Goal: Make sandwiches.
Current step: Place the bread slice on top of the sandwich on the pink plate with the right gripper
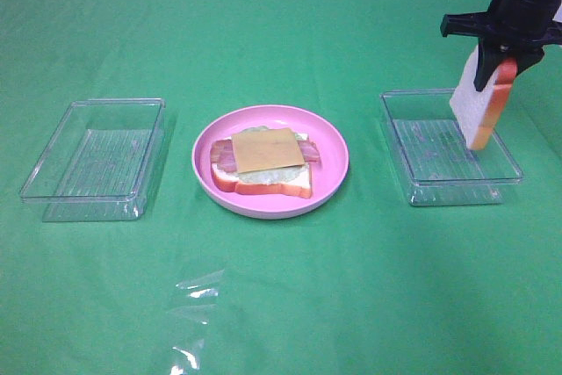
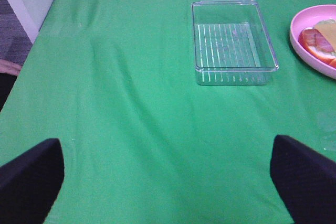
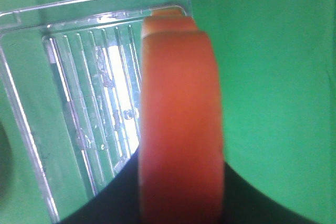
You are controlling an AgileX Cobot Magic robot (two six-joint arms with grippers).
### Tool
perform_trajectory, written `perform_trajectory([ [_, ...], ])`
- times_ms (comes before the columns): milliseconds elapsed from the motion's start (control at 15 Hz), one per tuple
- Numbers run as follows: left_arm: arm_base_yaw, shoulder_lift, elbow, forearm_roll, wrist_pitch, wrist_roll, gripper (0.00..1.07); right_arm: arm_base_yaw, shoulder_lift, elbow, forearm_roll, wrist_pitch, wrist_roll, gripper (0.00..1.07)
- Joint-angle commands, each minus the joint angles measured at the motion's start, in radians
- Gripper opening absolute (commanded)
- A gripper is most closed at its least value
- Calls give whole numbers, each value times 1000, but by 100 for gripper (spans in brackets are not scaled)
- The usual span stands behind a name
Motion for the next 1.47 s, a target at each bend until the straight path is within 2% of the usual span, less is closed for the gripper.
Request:
perform_trajectory([
  [67,0,-16,3,0,-16,0,101,0,-59,8,22,113,-8,2],
  [400,0,-16,3,0,-16,0,101,0,-212,8,61,113,-34,1],
  [667,0,-16,3,0,-16,0,101,0,-240,29,211,113,-80,0],
  [867,0,-16,3,0,-16,0,101,0,-249,126,437,88,-171,0],
  [933,0,-16,3,0,-16,0,101,0,-256,208,634,34,-252,0],
  [1200,0,-16,3,0,-16,0,101,2,-263,339,941,-54,-432,0],
  [1267,0,-18,3,0,-16,0,101,2,-263,373,991,-73,-458,0],
  [1467,0,-18,3,0,-16,0,101,62,-261,446,999,-147,-503,0],
])
